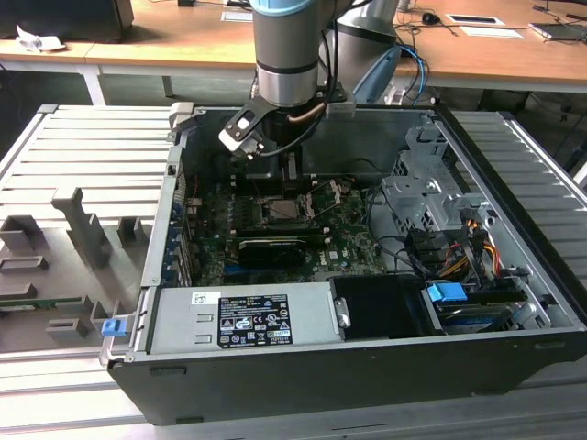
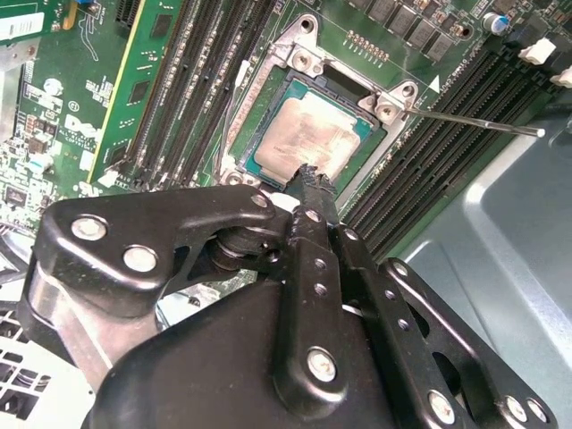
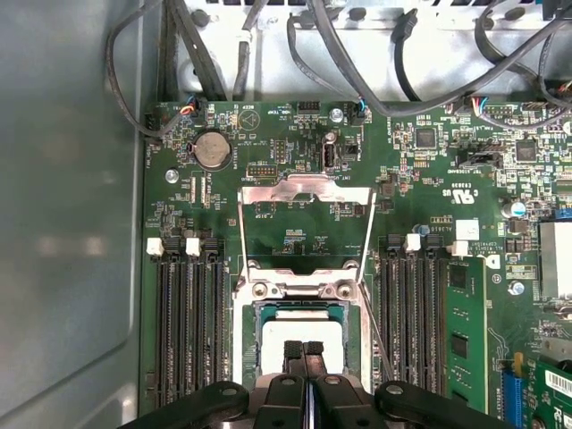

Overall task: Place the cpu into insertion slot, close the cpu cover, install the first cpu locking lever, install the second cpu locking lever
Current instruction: 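Close the cpu cover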

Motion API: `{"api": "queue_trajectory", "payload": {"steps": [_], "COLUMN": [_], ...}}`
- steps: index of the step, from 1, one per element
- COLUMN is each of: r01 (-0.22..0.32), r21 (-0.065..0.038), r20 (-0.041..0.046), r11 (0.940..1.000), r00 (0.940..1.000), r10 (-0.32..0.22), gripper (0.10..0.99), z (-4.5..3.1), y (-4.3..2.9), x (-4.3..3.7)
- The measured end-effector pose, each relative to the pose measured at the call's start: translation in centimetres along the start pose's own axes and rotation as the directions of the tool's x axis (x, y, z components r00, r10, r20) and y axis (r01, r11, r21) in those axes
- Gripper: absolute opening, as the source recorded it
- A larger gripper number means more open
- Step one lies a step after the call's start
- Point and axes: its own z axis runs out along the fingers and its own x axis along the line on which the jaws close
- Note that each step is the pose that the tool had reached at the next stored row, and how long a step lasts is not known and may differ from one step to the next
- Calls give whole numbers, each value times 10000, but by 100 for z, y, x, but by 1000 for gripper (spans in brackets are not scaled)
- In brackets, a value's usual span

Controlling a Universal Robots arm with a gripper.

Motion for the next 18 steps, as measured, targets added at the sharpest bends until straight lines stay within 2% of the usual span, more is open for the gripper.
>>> {"api": "queue_trajectory", "payload": {"steps": [18], "r01": [0], "r21": [-1], "r20": [-1], "r11": [10000], "r00": [10000], "r10": [0], "gripper": [106], "z": [-66], "y": [5], "x": [5]}}
